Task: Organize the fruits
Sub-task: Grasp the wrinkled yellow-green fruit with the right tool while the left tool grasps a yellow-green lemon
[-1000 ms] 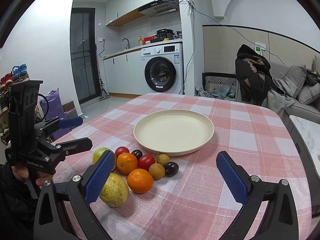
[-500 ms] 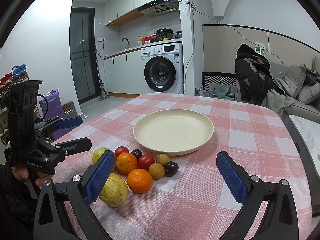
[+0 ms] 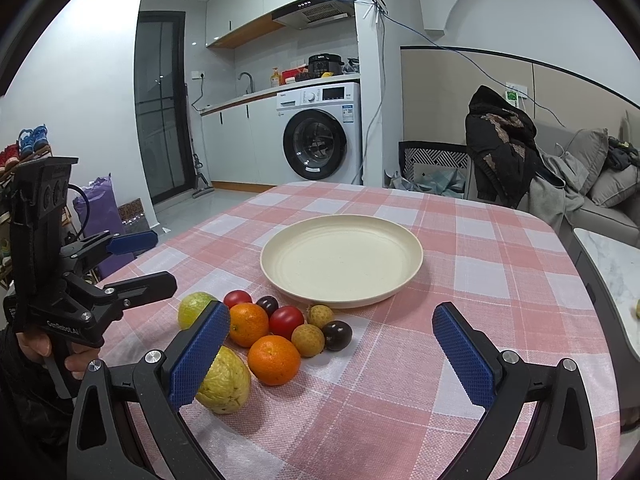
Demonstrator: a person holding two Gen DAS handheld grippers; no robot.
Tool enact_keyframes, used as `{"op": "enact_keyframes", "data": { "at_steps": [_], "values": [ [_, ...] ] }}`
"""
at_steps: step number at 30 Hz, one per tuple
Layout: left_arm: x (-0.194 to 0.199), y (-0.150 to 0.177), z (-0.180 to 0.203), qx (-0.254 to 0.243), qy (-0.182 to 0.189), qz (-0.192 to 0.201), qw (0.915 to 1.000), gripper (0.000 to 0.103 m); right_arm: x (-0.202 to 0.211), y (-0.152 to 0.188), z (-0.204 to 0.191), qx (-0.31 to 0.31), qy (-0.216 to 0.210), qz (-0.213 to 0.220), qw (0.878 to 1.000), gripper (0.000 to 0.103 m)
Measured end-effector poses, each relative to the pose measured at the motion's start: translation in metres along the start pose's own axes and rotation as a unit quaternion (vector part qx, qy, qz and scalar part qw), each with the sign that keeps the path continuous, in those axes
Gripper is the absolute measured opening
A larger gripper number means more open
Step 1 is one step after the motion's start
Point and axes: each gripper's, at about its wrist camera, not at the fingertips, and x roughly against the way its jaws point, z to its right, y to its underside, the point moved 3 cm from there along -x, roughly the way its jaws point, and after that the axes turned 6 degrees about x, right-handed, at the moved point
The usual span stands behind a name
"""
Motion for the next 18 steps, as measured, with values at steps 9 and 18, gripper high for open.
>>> {"op": "enact_keyframes", "data": {
  "at_steps": [9, 18],
  "values": [
    [-0.014, 0.005, 0.0, -0.003, -0.016, -0.035, 0.9993, 0.102, -0.013, 0.009, -0.011, -0.007, -0.038, -0.08, 0.996, 0.103],
    [-0.025, 0.014, -0.002, -0.014, -0.02, -0.079, 0.9965, 0.102, -0.012, 0.022, -0.047, 0.003, -0.098, -0.12, 0.988, 0.1]
  ]
}}
